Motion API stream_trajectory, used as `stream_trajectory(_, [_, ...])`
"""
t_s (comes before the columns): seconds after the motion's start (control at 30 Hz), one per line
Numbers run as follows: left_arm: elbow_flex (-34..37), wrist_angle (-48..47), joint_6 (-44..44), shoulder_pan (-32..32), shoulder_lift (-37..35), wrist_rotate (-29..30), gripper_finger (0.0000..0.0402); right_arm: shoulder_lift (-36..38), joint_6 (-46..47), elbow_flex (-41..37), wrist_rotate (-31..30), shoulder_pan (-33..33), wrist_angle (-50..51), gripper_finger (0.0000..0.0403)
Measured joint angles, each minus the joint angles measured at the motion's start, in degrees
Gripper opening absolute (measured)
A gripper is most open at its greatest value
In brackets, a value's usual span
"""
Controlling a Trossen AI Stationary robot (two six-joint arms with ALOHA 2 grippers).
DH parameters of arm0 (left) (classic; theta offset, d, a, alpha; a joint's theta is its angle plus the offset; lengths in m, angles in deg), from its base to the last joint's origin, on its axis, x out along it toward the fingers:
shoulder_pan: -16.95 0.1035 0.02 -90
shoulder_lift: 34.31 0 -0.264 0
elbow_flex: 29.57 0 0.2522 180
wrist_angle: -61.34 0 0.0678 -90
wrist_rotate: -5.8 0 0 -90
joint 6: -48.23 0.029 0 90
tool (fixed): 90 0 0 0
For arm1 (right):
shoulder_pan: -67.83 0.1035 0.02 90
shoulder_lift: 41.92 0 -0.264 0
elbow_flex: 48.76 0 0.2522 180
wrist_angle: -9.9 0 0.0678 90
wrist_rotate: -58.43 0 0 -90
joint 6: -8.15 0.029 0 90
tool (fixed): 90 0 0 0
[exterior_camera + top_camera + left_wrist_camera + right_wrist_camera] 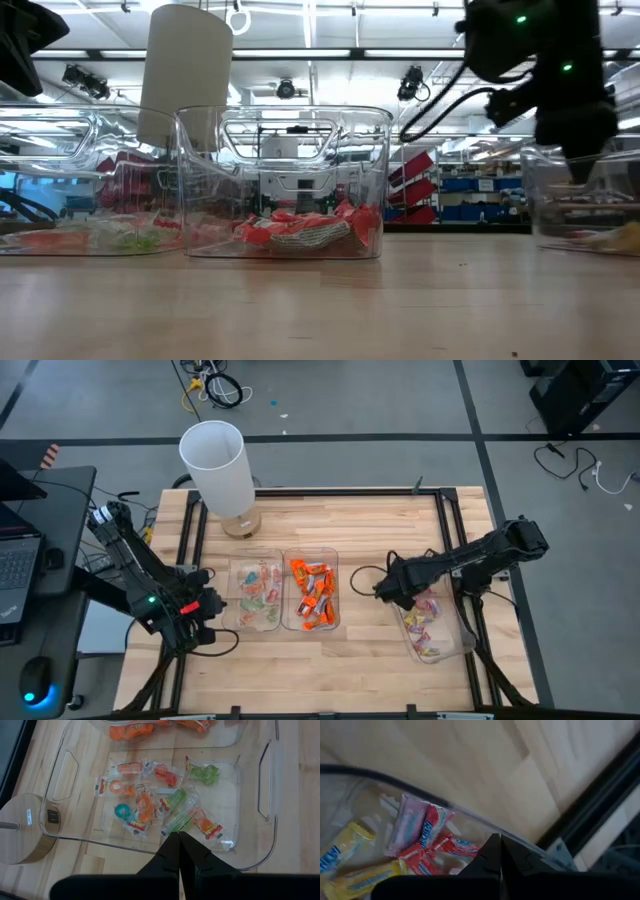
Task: Sort candy
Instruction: Move the bottom right transparent bin to the top right of the table
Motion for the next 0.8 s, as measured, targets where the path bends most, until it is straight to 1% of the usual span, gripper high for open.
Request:
stream_trajectory(0.23, [0.0,0.0,0.0,0.0,0.0,0.1,0.0,0.1,-7.4,0.1,-2.6,-8.7,-5.5,0.0])
stream_trajectory(0.37, [0.0,0.0,0.1,0.0,0.0,0.1,0.0,0.1,-10.6,0.1,-5.2,-13.9,-8.2,0.0])
stream_trajectory(0.63, [0.0,0.0,0.2,0.0,0.0,0.1,0.0,0.1,-18.4,0.2,-6.7,-24.5,-13.6,0.0])
stream_trajectory(0.8, [0.0,-0.1,0.2,0.0,0.0,0.4,0.0,-0.1,-24.9,0.1,-6.4,-31.0,-19.1,0.0])
